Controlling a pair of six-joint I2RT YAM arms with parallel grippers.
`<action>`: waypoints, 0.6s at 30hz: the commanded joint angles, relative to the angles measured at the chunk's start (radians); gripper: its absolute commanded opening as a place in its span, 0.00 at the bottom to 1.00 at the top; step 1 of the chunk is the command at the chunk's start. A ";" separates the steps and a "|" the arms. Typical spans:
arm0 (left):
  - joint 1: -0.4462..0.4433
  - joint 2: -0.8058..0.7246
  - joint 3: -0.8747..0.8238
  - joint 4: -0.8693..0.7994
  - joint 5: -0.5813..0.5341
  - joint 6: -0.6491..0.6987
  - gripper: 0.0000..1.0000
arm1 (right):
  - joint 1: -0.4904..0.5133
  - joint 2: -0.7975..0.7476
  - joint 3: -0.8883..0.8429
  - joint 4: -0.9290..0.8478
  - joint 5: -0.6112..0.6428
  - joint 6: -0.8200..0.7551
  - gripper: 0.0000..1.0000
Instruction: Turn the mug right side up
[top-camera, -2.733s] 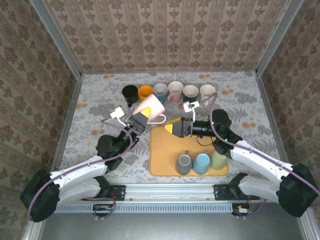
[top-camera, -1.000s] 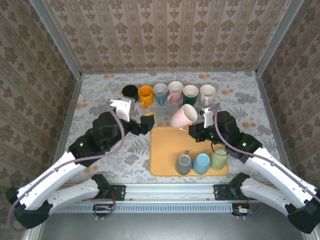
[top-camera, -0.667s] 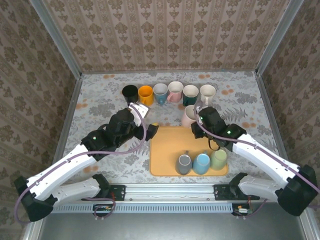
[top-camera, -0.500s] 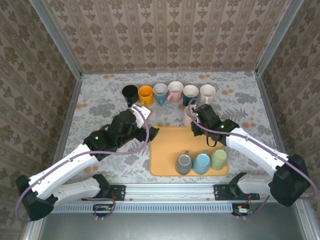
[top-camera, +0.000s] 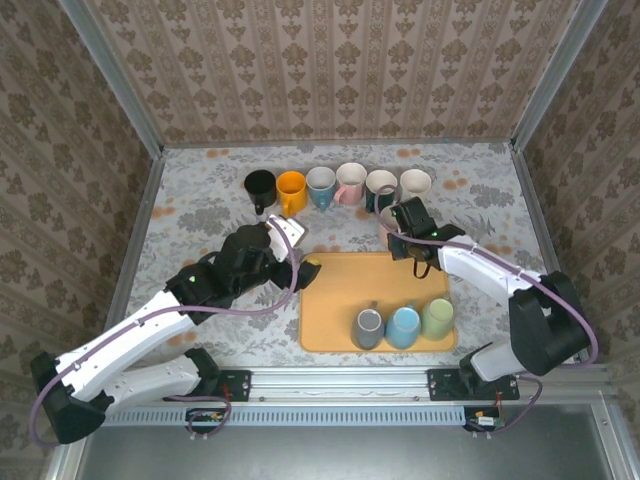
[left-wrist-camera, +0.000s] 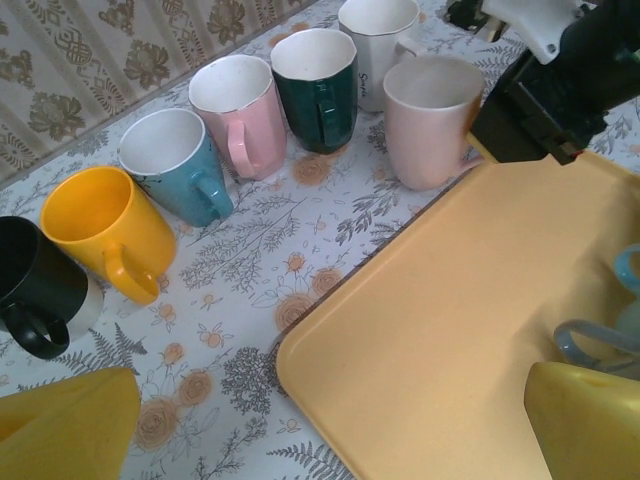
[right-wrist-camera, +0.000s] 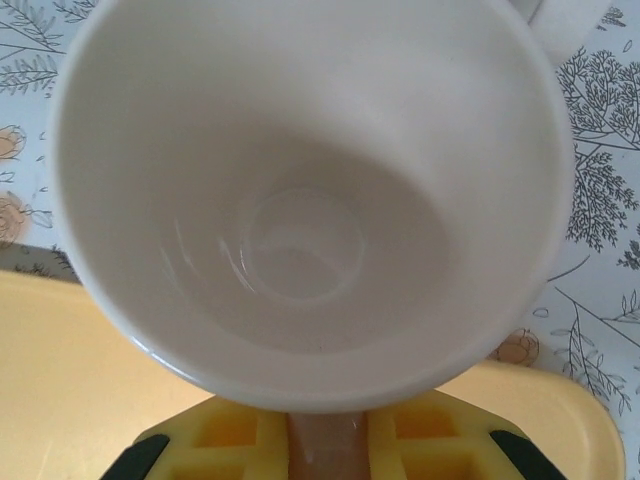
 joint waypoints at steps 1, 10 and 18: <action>-0.005 -0.013 -0.007 0.019 0.035 0.021 1.00 | -0.008 0.026 0.057 0.077 0.024 -0.021 0.00; -0.005 -0.024 -0.020 0.030 0.043 0.034 1.00 | -0.008 0.084 0.071 0.070 0.050 -0.043 0.06; -0.005 -0.018 -0.028 0.033 0.026 0.057 1.00 | -0.006 0.056 0.055 0.064 0.012 -0.042 0.56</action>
